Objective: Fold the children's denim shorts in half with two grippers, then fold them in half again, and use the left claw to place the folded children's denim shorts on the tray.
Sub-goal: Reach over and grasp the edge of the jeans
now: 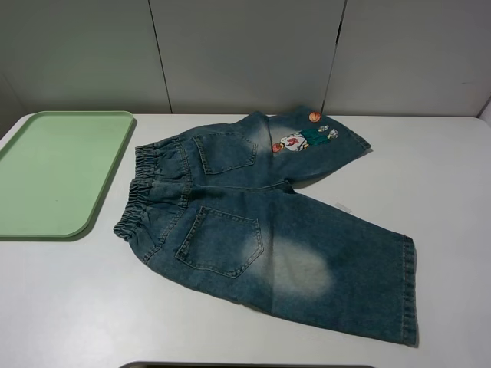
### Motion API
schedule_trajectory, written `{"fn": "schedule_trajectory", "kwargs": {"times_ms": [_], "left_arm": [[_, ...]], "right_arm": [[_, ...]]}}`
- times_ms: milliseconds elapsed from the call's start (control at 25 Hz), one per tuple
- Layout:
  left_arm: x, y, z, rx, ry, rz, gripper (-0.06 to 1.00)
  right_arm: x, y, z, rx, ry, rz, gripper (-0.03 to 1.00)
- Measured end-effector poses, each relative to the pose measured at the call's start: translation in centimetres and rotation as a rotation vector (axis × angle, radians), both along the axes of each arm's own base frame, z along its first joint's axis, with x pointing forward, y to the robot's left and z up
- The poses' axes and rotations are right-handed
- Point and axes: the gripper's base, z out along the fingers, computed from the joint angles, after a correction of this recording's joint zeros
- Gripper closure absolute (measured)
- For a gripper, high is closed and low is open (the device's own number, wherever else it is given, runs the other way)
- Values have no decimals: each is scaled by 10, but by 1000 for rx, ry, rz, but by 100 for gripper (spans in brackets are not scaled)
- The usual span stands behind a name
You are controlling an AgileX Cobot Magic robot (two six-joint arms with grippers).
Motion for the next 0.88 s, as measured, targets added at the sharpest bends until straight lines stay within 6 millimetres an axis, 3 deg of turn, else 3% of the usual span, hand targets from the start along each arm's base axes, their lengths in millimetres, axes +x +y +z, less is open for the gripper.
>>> {"fn": "schedule_trajectory", "kwargs": {"times_ms": [200, 400, 600, 880], "left_arm": [[9, -2, 14, 77, -13, -92, 10], [46, -14, 41, 218, 35, -232, 10], [77, -29, 60, 307, 82, -359, 10], [120, -52, 59, 417, 118, -527, 10]], "right_arm": [[4, 6, 1, -83, 28, 176, 27], [28, 12, 19, -170, 140, 319, 27], [55, 18, 24, -286, 252, 409, 27], [76, 22, 15, -481, 369, 497, 27]]}}
